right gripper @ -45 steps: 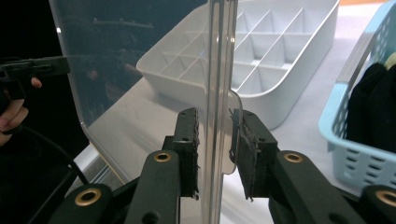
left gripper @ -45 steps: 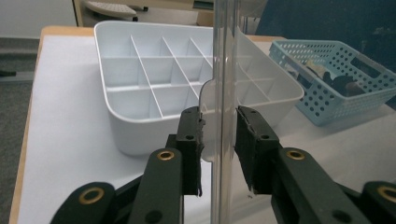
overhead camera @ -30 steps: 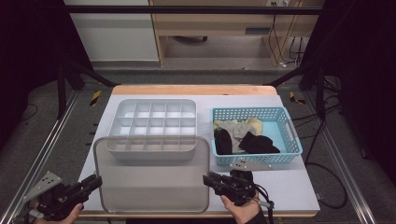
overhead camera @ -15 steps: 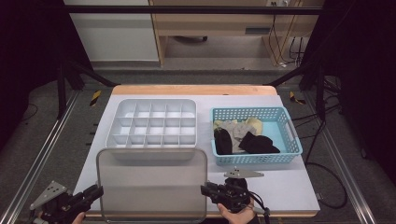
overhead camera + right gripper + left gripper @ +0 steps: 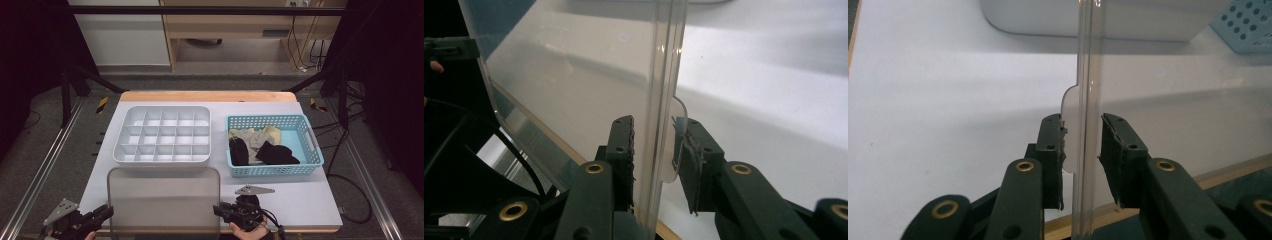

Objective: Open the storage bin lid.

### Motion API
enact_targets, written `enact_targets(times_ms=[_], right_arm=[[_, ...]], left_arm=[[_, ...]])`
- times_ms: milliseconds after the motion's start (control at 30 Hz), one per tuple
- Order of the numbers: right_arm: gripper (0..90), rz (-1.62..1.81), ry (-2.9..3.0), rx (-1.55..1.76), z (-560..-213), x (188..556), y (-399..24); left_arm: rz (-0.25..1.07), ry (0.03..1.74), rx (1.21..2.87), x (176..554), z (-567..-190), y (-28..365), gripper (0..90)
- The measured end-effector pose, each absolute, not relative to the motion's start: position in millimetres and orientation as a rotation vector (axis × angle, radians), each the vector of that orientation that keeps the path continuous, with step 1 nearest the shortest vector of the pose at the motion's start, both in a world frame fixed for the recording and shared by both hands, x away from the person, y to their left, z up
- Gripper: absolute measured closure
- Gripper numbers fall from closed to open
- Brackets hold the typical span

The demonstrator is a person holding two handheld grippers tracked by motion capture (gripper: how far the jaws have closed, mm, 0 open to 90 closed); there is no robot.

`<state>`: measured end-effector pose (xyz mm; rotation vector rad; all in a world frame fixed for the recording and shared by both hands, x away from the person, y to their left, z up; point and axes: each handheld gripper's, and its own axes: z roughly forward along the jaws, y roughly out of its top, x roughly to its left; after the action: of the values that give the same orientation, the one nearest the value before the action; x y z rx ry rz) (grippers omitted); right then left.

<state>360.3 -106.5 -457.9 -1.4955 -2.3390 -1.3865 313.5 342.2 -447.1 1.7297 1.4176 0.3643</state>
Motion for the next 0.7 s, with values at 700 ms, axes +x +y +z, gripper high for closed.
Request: enact_targets(times_ms=[700], right_arm=[[65.5,-1.332,-2.376,-1.508,-472,364,-99]], left_arm=[[0.317,1.479,1.776,322,-464,343,67.4]])
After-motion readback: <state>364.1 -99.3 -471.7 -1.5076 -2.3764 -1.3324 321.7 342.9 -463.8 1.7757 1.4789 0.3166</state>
